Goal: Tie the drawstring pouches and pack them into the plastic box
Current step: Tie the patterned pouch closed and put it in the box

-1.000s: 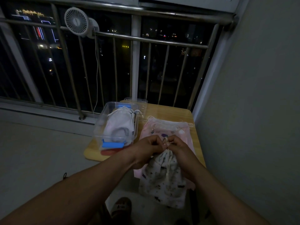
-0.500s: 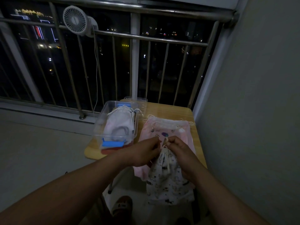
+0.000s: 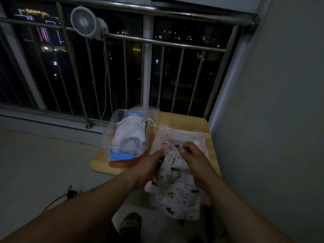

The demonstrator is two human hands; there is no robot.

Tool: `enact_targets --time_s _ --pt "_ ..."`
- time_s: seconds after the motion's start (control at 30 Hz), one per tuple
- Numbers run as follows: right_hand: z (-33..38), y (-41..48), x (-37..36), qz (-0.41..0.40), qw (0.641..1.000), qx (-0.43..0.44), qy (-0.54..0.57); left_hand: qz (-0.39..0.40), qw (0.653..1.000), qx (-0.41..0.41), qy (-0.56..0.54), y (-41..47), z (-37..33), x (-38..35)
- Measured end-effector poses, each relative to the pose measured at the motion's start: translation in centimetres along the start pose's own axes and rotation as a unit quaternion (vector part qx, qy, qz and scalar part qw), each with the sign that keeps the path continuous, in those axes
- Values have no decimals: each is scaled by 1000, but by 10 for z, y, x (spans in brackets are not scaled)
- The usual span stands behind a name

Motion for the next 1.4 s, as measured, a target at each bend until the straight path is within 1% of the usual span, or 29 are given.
enact_targets --time_s 0.03,0.1,0.13,0.2,0.27,0.3,0.33,0.4,0.43,0.5,0.53,0.57,0.67,0.73,0.77,0.8,0.83,0.87,0.9,0.97,1.03,1.1,1.2,1.23,1.3,1.4 --pt "5 5 4 -17 1000 8 3 9 1000 -6 -11 -3 -3 -2" --pt "10 12 11 -39 999 11 3 15 997 -56 57 -7 -13 -5" --pt "11 16 8 -33 999 1 4 -5 993 -82 87 -8 -20 0" --pt "6 19 -2 13 998 -36 53 -73 987 -119 83 -3 -33 17" --pt "1 16 -20 86 985 -80 129 -122 979 -150 59 0 -47 36" --pt "-1 15 -29 117 978 -97 142 -146 973 -169 61 0 -57 46" --pt "2 13 -37 139 976 -103 132 -173 965 -185 68 0 -67 58" --pt "8 20 -49 137 983 -94 77 -216 955 -197 58 -1 -86 86" --pt "11 28 -50 109 988 -91 56 -208 960 -186 29 2 -94 95" --pt "21 51 -59 62 993 -95 40 -142 976 -157 -48 6 -108 109" --pt "26 64 -66 47 993 -100 41 -121 979 -152 -56 6 -118 117" --pt "32 76 -74 37 993 -103 38 -130 978 -158 -32 7 -126 128" --pt "46 114 -99 17 995 -98 28 -223 956 -183 55 20 -151 178" --pt "51 133 -112 2 996 -91 20 -265 941 -176 115 34 -161 203" --pt "51 145 -115 -7 997 -78 -19 -285 932 -161 157 44 -163 216" --pt "52 155 -114 -20 994 -55 -89 -306 914 -145 223 51 -164 223" --pt "53 161 -110 -40 984 -29 -170 -330 883 -137 304 55 -164 227" --pt "54 166 -107 -57 970 -7 -236 -348 845 -138 382 59 -163 226" --pt "54 169 -106 -61 960 13 -273 -350 812 -157 440 62 -161 218" --pt "50 176 -109 -52 951 57 -300 -305 776 -208 511 74 -152 196" --pt "46 182 -111 -48 943 75 -320 -244 756 -220 567 91 -138 177" --pt "40 187 -109 -51 940 76 -330 -190 733 -201 622 106 -123 165" --pt "28 192 -109 -32 932 73 -353 -106 699 -127 695 131 -92 163" --pt "25 195 -109 -24 934 62 -352 -86 690 -101 711 138 -80 166" --pt "19 204 -107 -14 948 17 -316 -63 682 -59 726 149 -64 170" --pt "1 217 -103 9 966 -77 -247 -52 688 -34 723 157 -57 172"
Point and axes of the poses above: each hand's wrist, its own y-axis towards the middle knuckle, its own x-axis out of the back of the hand, z = x × y, the point moved 9 cm from there along y, towards the middle knuckle, and after that the axes turned 2 degrees about -y, right-handed, at the moved point
